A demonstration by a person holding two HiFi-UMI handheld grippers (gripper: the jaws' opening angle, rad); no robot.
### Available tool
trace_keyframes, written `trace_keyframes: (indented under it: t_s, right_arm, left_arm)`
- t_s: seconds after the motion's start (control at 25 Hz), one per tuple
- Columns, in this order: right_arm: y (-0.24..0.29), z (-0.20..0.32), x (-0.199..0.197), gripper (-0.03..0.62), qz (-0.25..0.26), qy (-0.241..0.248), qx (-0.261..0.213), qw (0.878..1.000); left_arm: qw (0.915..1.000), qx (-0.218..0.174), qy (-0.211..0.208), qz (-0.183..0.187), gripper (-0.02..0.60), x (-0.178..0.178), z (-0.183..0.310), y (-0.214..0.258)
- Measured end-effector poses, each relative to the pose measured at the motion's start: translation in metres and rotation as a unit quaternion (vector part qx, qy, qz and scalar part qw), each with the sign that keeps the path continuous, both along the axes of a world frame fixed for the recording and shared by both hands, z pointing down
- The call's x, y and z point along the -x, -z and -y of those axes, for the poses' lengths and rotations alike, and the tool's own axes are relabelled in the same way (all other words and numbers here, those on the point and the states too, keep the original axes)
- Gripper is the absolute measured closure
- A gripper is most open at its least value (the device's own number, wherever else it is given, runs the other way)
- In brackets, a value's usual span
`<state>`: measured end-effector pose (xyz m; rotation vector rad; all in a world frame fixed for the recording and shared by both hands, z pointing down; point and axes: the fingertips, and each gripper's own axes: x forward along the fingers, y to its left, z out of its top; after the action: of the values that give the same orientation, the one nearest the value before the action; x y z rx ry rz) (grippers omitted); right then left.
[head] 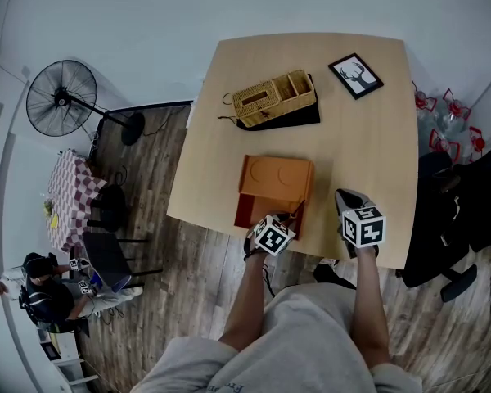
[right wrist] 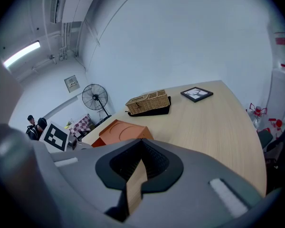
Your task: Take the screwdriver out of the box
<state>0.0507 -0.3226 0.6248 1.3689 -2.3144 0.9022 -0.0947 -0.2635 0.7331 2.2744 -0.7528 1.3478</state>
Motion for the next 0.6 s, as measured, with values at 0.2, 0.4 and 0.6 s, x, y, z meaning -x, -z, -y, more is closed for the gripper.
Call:
trace_keyframes:
  t_s: [0.2,0.4,0.6]
  right_arm:
    - [0.000,-0.010,0.005,0.592,-0.001,0.003,-0.002,1.000]
    - [0.004,-0.020,0.014,0.592,-0.003,0.009,-0.005,1.000]
    - [0.006,-0.033,0.027,0.592,-0.007,0.024,-0.009,1.000]
  left_arm:
    - [0.9995,-0.023,0.018,-0.008,0.454,0.008,0.002,0.012]
    - [0.9978,-0.051,0.036,-0.024,0.454,0.018,0.005,0.037]
    - [0.9924,-0.092,0.064,-0.050,0.453,0.028,0.011,0.062]
